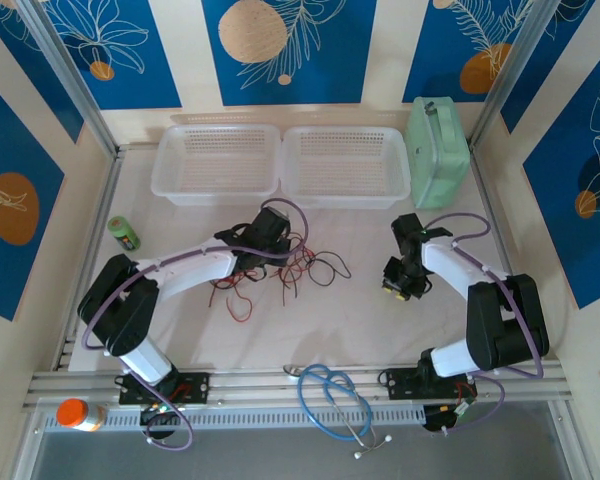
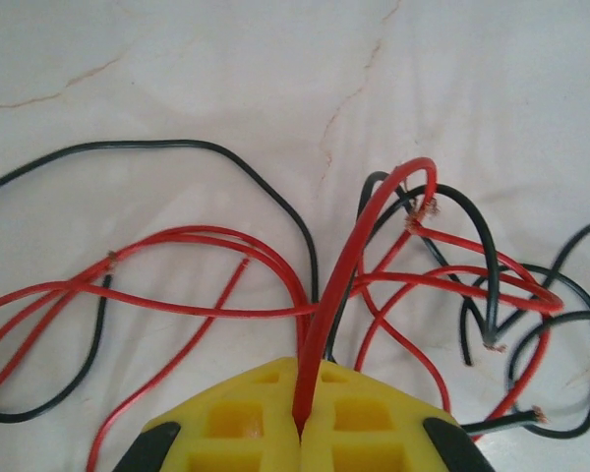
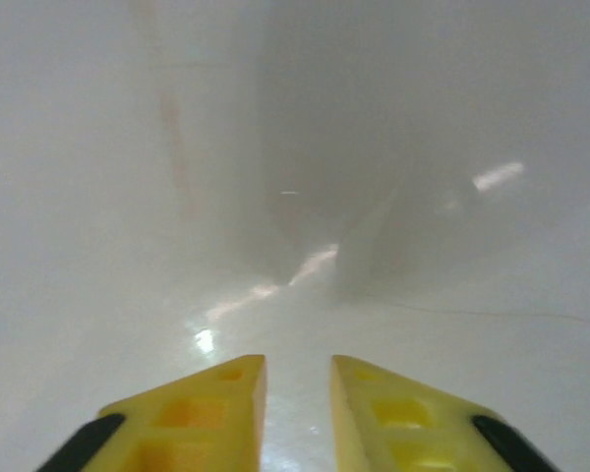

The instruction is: Untangle the cables

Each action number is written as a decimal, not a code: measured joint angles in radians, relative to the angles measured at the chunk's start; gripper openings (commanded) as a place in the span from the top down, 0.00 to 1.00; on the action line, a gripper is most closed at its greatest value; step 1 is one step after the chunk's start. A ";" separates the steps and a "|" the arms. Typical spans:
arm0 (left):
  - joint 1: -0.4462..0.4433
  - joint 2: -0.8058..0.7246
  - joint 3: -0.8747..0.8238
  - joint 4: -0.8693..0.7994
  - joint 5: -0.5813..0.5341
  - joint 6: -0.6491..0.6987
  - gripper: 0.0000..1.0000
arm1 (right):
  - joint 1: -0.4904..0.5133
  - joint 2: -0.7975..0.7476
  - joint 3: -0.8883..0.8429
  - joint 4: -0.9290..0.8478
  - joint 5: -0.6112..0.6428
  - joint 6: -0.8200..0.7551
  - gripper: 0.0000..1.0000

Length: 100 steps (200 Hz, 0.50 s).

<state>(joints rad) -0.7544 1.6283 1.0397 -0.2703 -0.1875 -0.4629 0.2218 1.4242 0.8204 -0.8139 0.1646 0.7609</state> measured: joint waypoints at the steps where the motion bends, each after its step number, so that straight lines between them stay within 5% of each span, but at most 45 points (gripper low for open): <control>1: 0.000 0.000 0.000 0.000 0.001 0.000 1.00 | 0.004 0.000 0.004 0.001 -0.001 0.001 0.61; 20: 0.000 0.007 -0.006 0.004 0.027 -0.001 1.00 | 0.105 0.012 0.095 -0.010 -0.016 -0.037 0.44; 66: -0.007 0.035 -0.006 0.023 0.049 -0.006 0.65 | 0.223 0.102 0.230 0.030 -0.127 0.025 0.36; 100: -0.026 0.035 -0.005 0.008 0.040 0.002 0.54 | 0.222 0.123 0.153 0.143 -0.204 0.196 0.35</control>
<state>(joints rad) -0.7799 1.6634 1.0351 -0.2626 -0.1474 -0.4606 0.4442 1.5471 0.9730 -0.6704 -0.0391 0.9573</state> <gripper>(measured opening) 0.450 0.648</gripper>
